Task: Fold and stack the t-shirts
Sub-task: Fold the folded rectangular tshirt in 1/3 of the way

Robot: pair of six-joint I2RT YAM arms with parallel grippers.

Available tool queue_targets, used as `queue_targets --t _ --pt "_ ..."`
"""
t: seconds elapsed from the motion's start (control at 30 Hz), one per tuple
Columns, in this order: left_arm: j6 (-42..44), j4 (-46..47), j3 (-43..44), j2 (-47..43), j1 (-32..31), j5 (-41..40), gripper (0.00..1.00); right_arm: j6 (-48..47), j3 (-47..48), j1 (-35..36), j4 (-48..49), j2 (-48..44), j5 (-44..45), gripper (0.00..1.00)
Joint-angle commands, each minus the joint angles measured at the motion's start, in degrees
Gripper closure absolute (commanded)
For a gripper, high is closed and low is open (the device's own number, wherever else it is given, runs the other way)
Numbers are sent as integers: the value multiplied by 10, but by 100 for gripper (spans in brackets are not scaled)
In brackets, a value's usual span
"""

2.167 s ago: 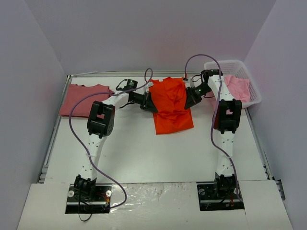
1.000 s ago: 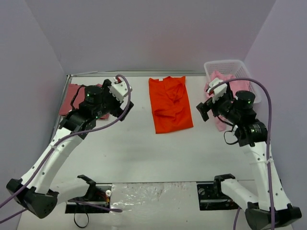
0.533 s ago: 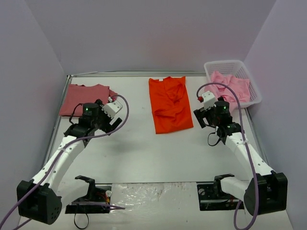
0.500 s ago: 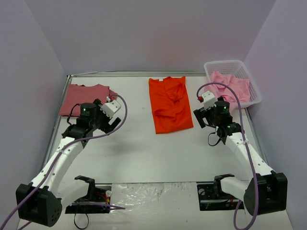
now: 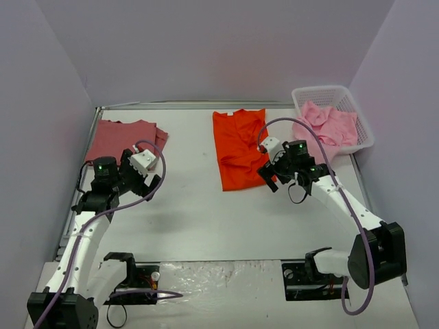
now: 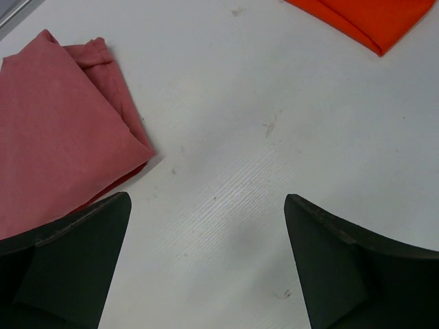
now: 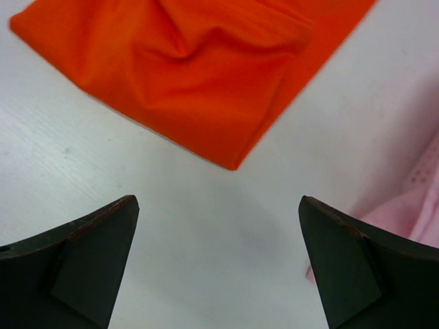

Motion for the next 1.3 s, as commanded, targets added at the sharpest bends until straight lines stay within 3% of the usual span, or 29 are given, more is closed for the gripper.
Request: queue_targets --t 0.0,0.13,0.33,0.5,0.93,1.07,1.27 --pt "-26 17 13 -16 21 25 6 -40 25 62 -46 24 7 0" --pt "-32 18 13 -14 49 33 6 -49 47 94 -46 74 28 0" --pt "-33 19 9 -8 72 43 6 -59 108 137 -72 146 52 13" --pt "-32 21 4 -1 81 45 6 -65 98 222 -72 164 108 20" --pt "-30 21 2 0 82 57 6 -63 141 266 -66 254 111 63" --pt "-29 21 2 -3 85 57 6 -60 173 290 -72 291 118 63" --pt "-29 21 1 -3 90 59 6 -70 219 301 -74 352 119 55"
